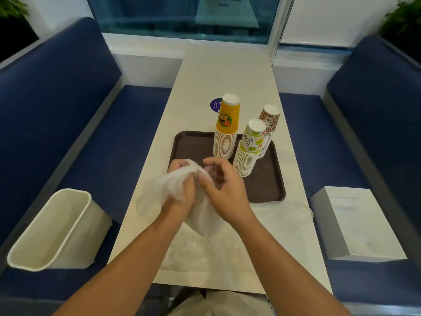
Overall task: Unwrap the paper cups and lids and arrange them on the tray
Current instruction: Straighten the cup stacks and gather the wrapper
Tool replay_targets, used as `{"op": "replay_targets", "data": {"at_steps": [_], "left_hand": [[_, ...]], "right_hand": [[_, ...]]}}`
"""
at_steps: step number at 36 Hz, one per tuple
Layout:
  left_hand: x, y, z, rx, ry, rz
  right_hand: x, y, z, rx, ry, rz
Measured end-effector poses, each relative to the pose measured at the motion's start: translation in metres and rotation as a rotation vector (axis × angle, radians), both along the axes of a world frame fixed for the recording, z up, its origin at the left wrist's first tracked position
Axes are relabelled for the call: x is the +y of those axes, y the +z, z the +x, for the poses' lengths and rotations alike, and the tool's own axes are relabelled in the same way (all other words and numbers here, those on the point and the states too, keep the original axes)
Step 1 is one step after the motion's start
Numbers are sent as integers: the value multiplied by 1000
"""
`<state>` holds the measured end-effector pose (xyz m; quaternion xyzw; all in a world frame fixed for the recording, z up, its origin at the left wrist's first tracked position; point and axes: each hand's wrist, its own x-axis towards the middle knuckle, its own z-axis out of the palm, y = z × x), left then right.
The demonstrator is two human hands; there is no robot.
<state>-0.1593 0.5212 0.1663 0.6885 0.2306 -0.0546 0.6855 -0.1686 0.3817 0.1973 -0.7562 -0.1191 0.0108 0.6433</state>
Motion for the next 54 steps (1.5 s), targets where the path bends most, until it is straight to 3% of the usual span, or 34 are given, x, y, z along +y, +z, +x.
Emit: {"op": "replay_targets", "data": {"at_steps": [3,6,11,13,17,19,23,26,29,33,35,38,43,49,52,54], "left_hand": [[-3,8,-10,101,177,42],[-12,35,-11,73,177,89],[-18,48,-19,-6,18,70],[-19,47,-20,-45,56,52],[-19,42,-21,-47,178,-21],[-19,41,-23,-31,220,-79],[-19,41,-24,-50,123,-4],[-17,38,-19,-44,-15,107],[-16,40,-16,-52,-54,85],[-11,41,-19,-115,99,108],[-8,41,-20,-100,194,77],[-12,48,-19,-89,184,11],[-12,56,-18,-223,18,182],[-5,75,-21,-287,143,10],[-6,79,-24,-310,76,6],[-7,79,-25,-347,-21,64]], "right_hand": [[-9,0,5,24,88,-15],[-9,2,5,-2,233,-191],[-9,-3,21,-17,-36,-245],[-12,0,23,77,-67,-131],[-11,5,26,362,-265,383],[-13,4,29,415,-288,433],[-14,-1,24,362,-51,152],[-12,0,21,292,-63,106],[-12,4,20,205,-41,63],[-16,8,22,169,-228,298],[-18,10,25,168,-264,319],[-17,13,23,177,-149,272],[-11,10,21,205,27,222],[-20,6,30,163,-374,316],[-21,12,24,202,-189,365],[-20,19,20,141,-55,232]]}}
